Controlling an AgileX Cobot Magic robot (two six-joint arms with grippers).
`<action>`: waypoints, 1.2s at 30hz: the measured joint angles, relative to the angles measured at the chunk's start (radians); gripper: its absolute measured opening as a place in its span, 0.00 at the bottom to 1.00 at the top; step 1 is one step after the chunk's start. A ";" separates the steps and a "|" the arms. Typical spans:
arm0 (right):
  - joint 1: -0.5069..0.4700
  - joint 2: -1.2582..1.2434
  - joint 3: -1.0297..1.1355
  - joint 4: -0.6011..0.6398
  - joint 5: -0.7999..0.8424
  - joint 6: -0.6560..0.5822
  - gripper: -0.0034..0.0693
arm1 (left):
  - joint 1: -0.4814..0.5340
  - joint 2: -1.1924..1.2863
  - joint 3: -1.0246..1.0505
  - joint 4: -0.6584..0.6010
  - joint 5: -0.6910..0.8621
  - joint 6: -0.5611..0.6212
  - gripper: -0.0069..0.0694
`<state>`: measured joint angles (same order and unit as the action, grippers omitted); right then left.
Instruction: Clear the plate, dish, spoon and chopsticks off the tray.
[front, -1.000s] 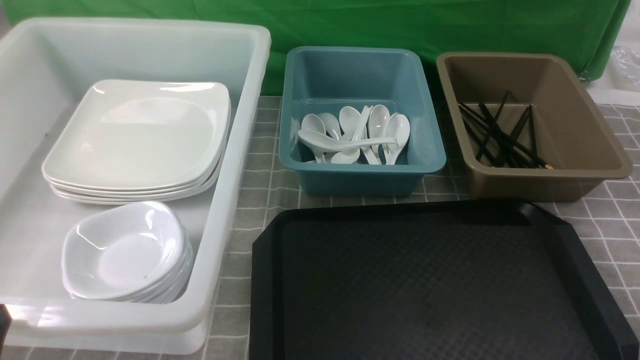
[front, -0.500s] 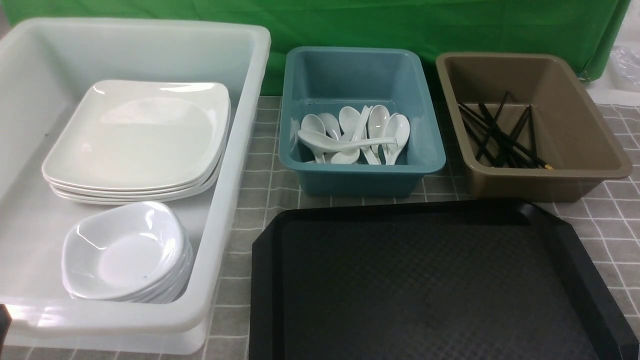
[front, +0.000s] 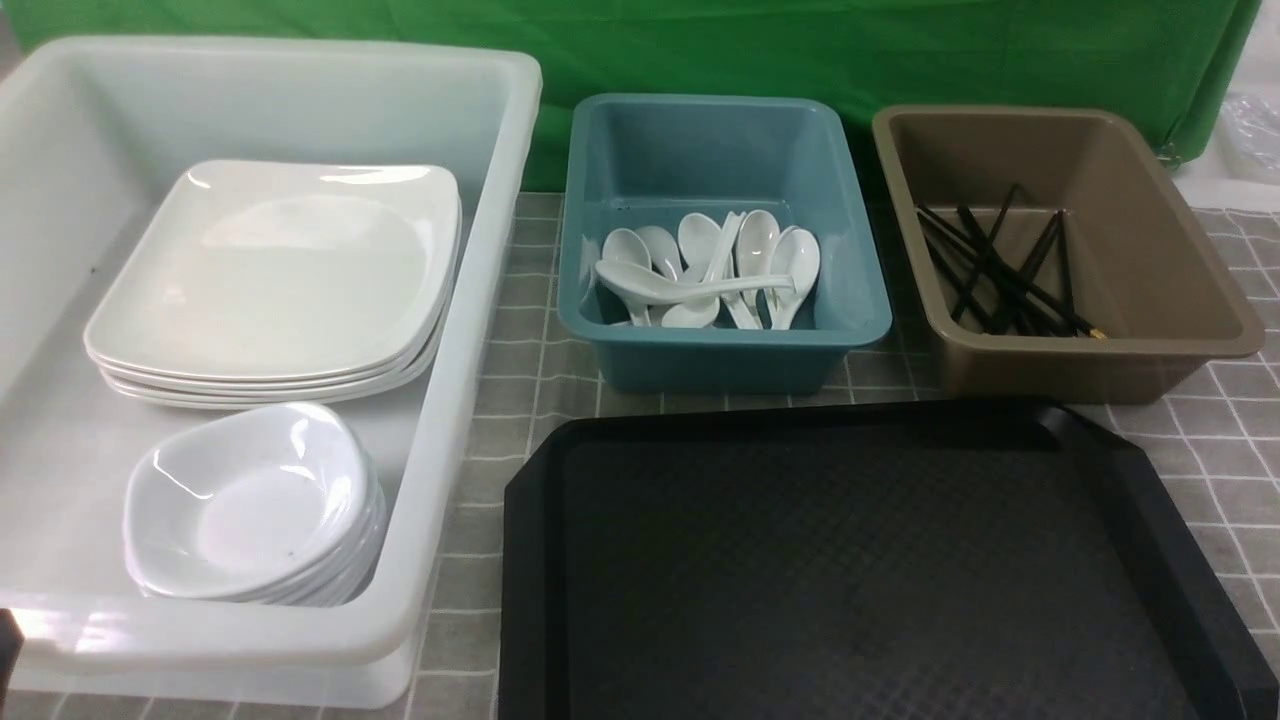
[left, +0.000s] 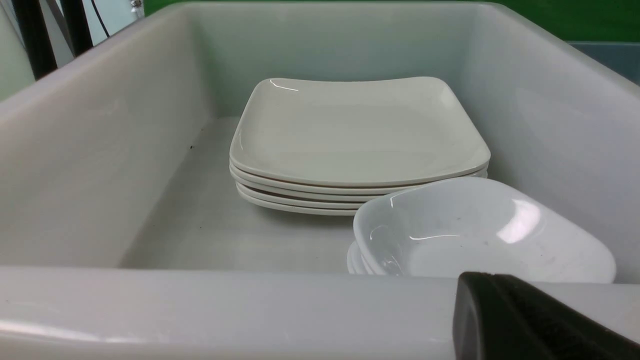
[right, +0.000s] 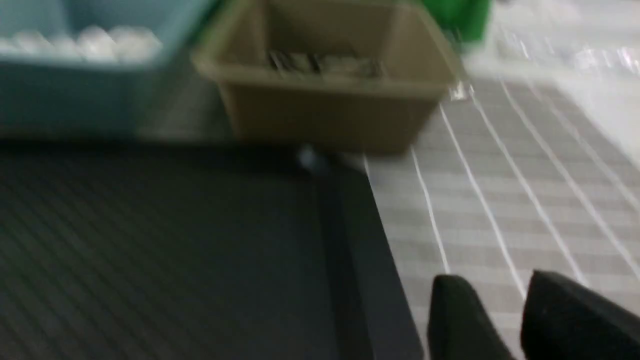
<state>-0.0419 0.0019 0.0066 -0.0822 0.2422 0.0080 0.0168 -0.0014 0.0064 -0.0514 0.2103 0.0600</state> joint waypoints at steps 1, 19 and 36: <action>-0.005 0.000 0.001 0.001 0.010 -0.008 0.37 | 0.000 -0.001 0.000 0.000 0.000 0.000 0.09; -0.005 0.000 0.002 0.004 0.013 0.004 0.37 | 0.000 -0.001 0.000 0.010 -0.001 0.002 0.09; -0.005 -0.001 0.002 0.006 0.013 0.004 0.37 | 0.000 -0.001 0.000 0.013 -0.001 0.003 0.09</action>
<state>-0.0473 0.0011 0.0087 -0.0767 0.2552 0.0124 0.0168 -0.0023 0.0064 -0.0380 0.2096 0.0631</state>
